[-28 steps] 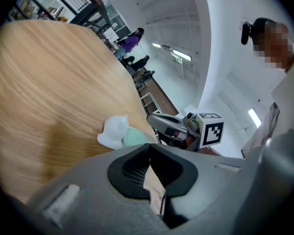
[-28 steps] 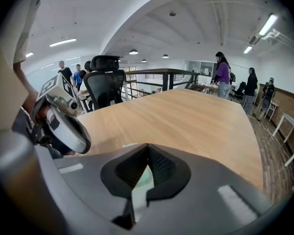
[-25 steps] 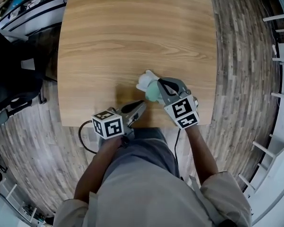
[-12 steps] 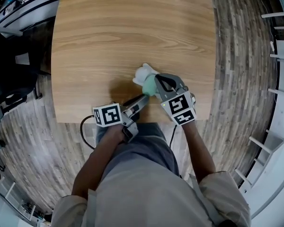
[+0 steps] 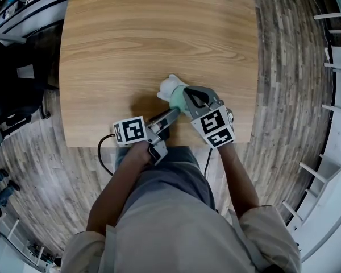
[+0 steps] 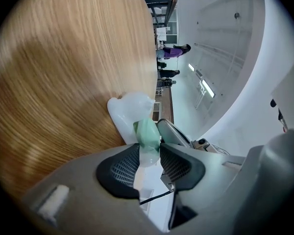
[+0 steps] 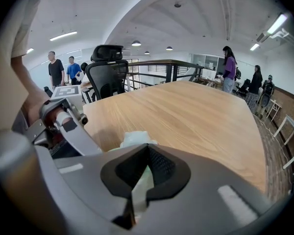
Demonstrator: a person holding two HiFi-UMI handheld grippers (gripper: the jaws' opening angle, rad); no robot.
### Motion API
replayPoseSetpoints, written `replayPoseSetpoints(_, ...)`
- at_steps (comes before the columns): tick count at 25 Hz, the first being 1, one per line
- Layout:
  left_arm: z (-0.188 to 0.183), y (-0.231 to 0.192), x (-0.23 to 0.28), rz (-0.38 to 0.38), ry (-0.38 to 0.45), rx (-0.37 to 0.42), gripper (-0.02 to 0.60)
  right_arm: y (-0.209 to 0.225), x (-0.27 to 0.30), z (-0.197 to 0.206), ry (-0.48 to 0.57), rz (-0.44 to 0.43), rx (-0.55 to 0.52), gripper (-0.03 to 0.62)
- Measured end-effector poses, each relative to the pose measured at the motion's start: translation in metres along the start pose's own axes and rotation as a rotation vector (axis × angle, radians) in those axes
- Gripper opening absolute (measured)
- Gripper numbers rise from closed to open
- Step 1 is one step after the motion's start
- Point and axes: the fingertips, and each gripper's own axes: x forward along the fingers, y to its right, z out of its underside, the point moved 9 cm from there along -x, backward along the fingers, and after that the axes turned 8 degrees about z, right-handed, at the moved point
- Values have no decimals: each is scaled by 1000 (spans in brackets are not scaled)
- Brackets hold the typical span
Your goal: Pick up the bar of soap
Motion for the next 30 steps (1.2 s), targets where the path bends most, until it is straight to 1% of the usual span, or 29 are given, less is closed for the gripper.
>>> replayPoseSetpoints(3,-1,0,0,6,-3,0,143,2,0,-7,-13,-55,27,2)
replayPoseSetpoints(5,-2,0,0,7,-6,4,143,9,1,-10,-26,-70,35,2)
replayPoseSetpoints(7,-3,0,1,7,-5,9,143,16,5,-13,-53,-55,6,2)
replayPoseSetpoints(8,-4,0,0,8,-3,9,143,19,9,-14,-82,-49,-20,2)
replayPoseSetpoints(10,-4,0,-1,9,4,7,143,21,17,-13,-148,-54,-56,0)
replayPoseSetpoints(11,-4,0,-1,11,7,6,143,21,20,-14,-164,-65,-53,0)
replayPoseSetpoints(14,-4,-1,-1,19,12,2,144,21,25,-15,-151,-111,15,0)
replayPoseSetpoints(20,-6,-6,2,25,51,-15,150,19,31,-12,-145,-105,66,0)
replayPoseSetpoints(23,-11,-4,2,10,55,6,161,21,32,-13,-149,-138,119,0)
replayPoseSetpoints(27,-23,1,-4,-14,53,51,161,26,35,-13,-147,-211,209,0)
replayPoseSetpoints(30,-29,5,-5,1,50,78,160,26,36,-13,-133,-249,248,0)
